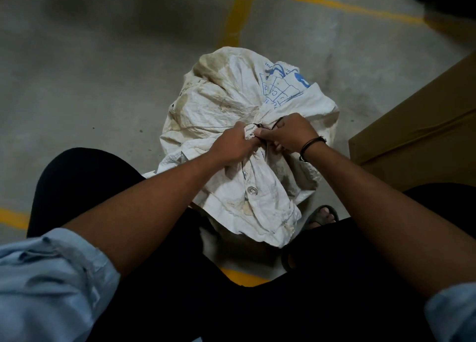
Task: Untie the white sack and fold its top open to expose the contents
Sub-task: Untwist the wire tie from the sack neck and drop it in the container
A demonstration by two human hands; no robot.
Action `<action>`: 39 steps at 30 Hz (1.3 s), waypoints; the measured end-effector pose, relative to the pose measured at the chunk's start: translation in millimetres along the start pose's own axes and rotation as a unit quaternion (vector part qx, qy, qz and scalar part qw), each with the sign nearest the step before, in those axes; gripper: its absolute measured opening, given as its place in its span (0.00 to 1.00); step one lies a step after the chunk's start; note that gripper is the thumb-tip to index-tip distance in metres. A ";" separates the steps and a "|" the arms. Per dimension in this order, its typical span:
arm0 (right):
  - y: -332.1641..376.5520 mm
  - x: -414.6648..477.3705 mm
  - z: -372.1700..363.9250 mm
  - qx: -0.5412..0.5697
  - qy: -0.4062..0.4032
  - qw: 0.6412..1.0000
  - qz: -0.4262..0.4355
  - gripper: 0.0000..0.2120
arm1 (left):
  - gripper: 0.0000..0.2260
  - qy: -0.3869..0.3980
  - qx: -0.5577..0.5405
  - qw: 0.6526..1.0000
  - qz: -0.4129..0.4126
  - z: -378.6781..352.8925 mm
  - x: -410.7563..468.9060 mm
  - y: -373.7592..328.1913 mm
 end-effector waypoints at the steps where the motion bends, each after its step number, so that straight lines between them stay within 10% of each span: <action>1: -1.1 -0.6 1.2 0.018 -0.002 1.000 -0.011 0.25 | 0.25 0.000 -0.003 1.000 -0.007 0.1 0.2 -1.5; 8: 8.4 -7.3 26.6 -0.001 -0.179 0.980 0.084 0.24 | 0.31 -0.003 0.000 1.000 -0.030 -0.1 -2.8 -6.9; 11: 58.2 -33.6 36.2 -0.202 -0.308 0.858 0.358 0.12 | 0.31 0.000 0.027 0.998 -0.051 -4.6 -2.2 -8.7; 13: 72.9 -38.3 27.7 -0.213 -0.275 0.840 0.416 0.07 | 0.30 0.005 0.047 0.997 -0.058 -6.3 -0.7 -8.5; 20: 13.0 -2.1 14.0 -0.061 -0.121 0.980 0.144 0.12 | 0.29 0.045 0.039 0.997 -0.039 -12.2 -4.9 0.0; 25: -9.8 -7.1 0.4 -0.027 -0.059 0.993 0.101 0.24 | 0.32 0.063 0.070 0.995 -0.031 -20.3 -12.6 10.8; 32: -21.9 -12.0 -0.5 0.002 -0.031 0.997 0.067 0.03 | 0.33 0.070 0.074 0.994 -0.047 -24.9 -9.4 5.5; 39: -23.9 -12.2 -1.6 0.017 -0.039 0.998 0.055 0.05 | 0.40 0.105 0.077 0.991 -0.037 -14.5 -3.1 5.7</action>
Point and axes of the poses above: each hand's wrist, its own x-axis towards the middle knuckle, its own z-axis out of the back of the hand, y = z × x, the point moved 8 cm from there along x, towards the middle knuckle, and after that the axes turned 14 degrees about -y, right-handed, at the moved point
